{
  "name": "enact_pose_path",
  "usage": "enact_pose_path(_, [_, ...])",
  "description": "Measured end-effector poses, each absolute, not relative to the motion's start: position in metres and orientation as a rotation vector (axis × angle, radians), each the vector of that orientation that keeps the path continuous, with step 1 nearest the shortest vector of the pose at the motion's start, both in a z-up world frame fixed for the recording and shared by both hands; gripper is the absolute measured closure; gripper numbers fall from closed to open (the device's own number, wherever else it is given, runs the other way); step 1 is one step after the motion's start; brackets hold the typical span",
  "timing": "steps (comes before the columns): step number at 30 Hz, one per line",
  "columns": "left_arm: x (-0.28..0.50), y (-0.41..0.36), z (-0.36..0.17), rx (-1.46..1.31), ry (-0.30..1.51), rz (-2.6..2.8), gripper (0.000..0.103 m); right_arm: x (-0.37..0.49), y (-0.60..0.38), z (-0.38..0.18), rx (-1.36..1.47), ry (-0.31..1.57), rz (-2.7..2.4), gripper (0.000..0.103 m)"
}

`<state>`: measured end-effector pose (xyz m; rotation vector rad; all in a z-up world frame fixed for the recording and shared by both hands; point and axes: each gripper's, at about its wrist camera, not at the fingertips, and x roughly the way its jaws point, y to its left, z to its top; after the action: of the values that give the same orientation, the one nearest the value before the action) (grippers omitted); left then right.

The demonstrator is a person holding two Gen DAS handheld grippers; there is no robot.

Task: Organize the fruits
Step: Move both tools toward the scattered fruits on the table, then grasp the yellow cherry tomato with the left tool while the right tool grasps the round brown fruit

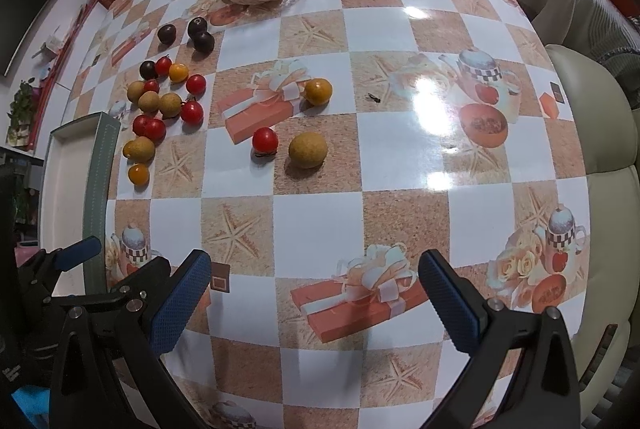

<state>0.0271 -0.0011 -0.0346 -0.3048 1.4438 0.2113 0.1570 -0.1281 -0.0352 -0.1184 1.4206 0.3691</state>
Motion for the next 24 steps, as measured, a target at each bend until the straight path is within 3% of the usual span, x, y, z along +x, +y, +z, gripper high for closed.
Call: enact_pose_path(24, [0.107,0.054,-0.084,-0.356,1.368,0.326,0.0,0.194,-0.116,-0.079,-0.234,1.36,0.474,0.0])
